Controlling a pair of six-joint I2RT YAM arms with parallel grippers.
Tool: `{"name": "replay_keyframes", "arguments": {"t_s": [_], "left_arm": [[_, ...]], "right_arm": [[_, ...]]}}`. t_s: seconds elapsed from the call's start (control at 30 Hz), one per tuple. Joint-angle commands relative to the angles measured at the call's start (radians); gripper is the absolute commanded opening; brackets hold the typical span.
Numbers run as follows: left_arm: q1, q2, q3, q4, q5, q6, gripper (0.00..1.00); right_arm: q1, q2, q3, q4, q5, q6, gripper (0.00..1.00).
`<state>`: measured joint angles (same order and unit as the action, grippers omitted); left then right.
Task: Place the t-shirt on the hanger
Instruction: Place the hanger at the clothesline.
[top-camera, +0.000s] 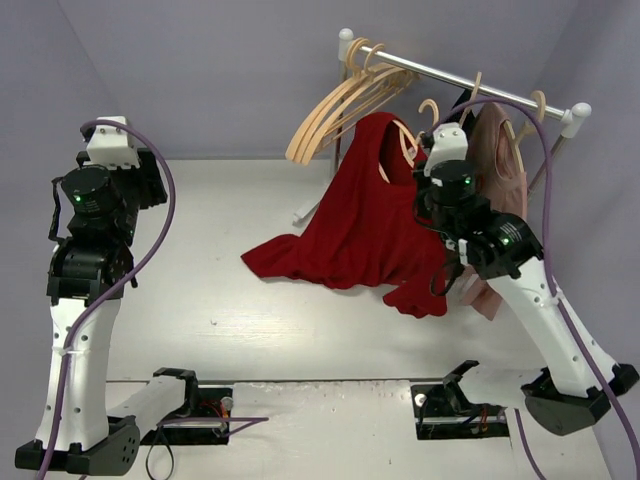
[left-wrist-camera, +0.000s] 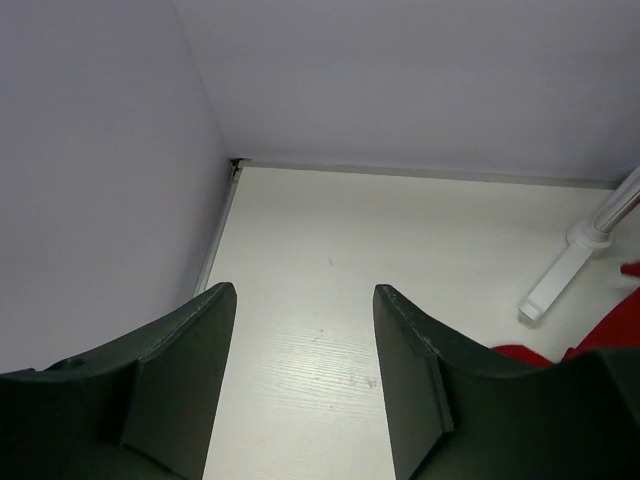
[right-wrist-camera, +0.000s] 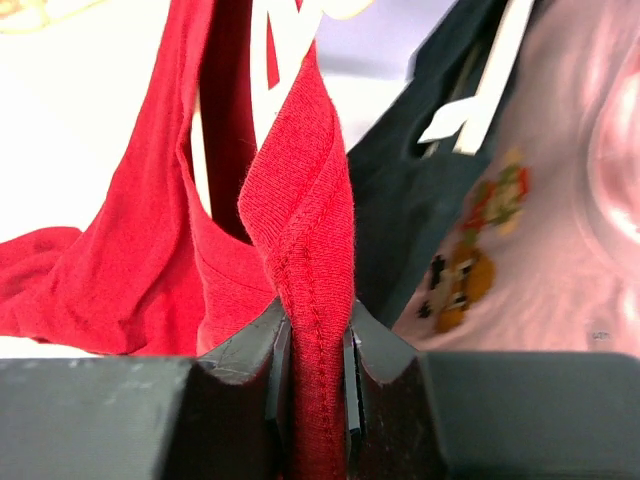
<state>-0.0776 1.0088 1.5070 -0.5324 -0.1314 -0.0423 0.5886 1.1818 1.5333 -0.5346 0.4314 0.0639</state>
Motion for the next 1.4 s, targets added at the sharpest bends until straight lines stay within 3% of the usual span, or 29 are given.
{"name": "replay_keyframes", "arguments": {"t_s": [0.0, 0.13, 0.53, 0.77, 1.37], "left_arm": [[-0.004, -0.006, 0.019, 0.081, 0.007, 0.012, 0.52], [-0.005, -0.006, 0.013, 0.08, 0.006, 0.013, 0.52], [-0.037, -0.007, -0.044, 0.066, 0.009, 0.001, 0.52], [-0.046, 0.005, -0.051, 0.051, 0.033, -0.023, 0.52], [-0.054, -0.049, -0.157, -0.012, 0.053, -0.074, 0.52]], "right_arm": [[0.091, 0.06, 0.113, 0.12, 0.318, 0.026, 0.0], [0.115, 0.118, 0.177, 0.11, 0.474, 0.035, 0.0], [0.102, 0.298, 0.283, 0.122, 0.714, 0.024, 0.0], [0.039, 0.377, 0.354, 0.183, 0.718, 0.004, 0.0], [-0.09, 0.539, 0.476, 0.294, 0.523, -0.052, 0.0]]}}
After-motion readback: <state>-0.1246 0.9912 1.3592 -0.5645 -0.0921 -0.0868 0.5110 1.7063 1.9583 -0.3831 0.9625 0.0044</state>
